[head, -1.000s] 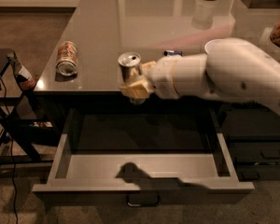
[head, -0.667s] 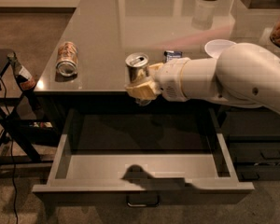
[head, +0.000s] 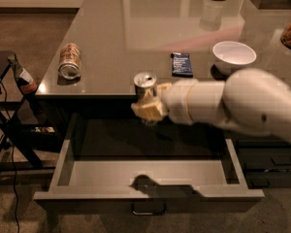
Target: Place redbull can into top drawer
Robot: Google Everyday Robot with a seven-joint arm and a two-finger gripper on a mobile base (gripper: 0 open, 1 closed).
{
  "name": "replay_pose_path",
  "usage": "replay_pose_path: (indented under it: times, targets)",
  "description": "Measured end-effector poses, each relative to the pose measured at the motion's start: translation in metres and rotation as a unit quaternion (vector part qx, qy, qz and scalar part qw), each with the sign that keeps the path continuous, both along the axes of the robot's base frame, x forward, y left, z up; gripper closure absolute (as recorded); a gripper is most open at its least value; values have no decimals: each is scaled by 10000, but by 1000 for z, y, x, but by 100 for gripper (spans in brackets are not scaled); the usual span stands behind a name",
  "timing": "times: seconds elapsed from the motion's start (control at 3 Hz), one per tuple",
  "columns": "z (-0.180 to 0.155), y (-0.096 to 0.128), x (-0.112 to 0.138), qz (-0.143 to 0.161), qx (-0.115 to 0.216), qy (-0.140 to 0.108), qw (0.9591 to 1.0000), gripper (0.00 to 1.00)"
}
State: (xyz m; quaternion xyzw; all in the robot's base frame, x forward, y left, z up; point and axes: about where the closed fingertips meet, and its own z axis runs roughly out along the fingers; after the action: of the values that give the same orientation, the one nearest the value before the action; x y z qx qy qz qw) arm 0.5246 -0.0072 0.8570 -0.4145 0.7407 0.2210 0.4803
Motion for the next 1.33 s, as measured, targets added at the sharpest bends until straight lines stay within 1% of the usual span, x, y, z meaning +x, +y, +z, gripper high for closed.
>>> replay_pose_path:
  times: [0.33,0.67,1.0,1.33]
  targets:
    - [-58,-6,-21,-288,195,356,9988,100]
    - [-114,-7,-34,-516,386,626,9960,100]
    - [-114,-7,-34,-517,387,626,9959,100]
    - [-144,1,-35,-678,540,721,9936,100]
